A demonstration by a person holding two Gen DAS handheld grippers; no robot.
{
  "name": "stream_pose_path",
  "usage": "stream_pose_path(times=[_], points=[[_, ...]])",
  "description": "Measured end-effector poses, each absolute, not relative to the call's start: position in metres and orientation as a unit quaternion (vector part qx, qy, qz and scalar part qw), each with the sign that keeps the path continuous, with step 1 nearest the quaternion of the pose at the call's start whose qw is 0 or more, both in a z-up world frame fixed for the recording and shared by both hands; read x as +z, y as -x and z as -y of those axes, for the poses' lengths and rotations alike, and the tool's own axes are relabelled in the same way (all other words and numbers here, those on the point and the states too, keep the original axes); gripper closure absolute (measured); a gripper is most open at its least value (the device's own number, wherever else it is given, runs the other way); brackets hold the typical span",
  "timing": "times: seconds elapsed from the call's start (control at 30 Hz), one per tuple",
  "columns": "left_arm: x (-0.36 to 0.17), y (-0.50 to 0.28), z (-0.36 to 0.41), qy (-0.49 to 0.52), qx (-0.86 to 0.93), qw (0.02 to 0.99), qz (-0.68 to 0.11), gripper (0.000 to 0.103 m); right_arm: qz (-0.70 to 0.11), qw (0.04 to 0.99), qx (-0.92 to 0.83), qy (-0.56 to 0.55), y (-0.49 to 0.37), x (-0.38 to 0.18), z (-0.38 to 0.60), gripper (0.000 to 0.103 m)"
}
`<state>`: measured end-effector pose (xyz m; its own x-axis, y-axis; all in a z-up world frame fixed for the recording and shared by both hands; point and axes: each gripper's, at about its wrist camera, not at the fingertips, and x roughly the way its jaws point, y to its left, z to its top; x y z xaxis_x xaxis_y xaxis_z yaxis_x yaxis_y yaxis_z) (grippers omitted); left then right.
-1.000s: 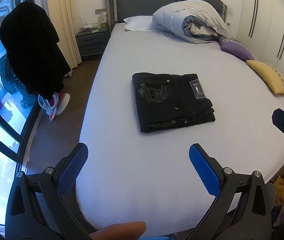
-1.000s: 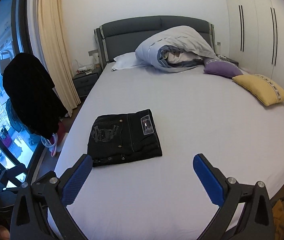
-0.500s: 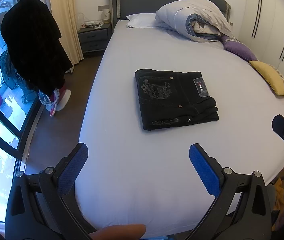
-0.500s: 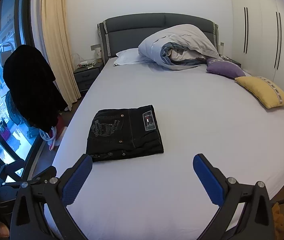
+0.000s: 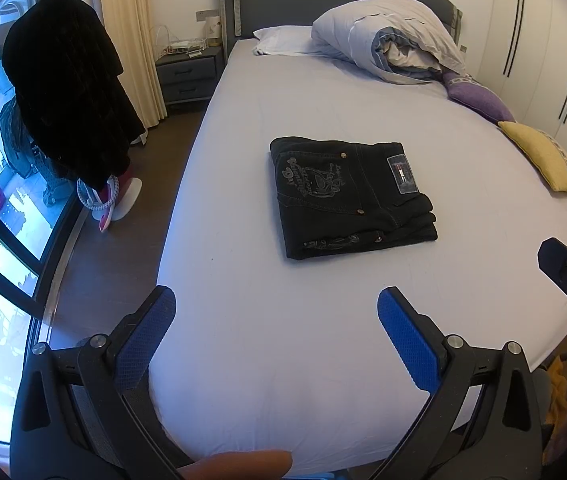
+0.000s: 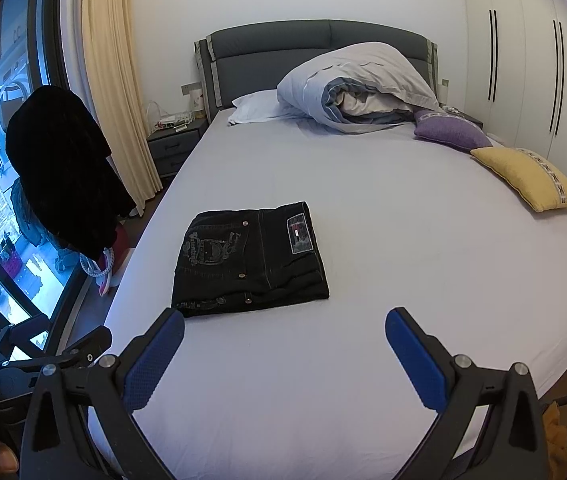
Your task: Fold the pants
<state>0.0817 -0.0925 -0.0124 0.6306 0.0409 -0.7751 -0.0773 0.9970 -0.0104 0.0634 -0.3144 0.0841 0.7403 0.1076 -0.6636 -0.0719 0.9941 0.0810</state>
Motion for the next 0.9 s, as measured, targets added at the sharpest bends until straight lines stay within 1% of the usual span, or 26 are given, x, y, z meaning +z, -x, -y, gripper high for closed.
stream_pose_path(times=[0.9], points=[[-0.013, -0.082, 0.093, 0.022, 0.032, 0.903, -0.429, 0.000, -0.365, 0.929, 0.052, -0.024, -0.062, 0.073, 0.314, 0.000]])
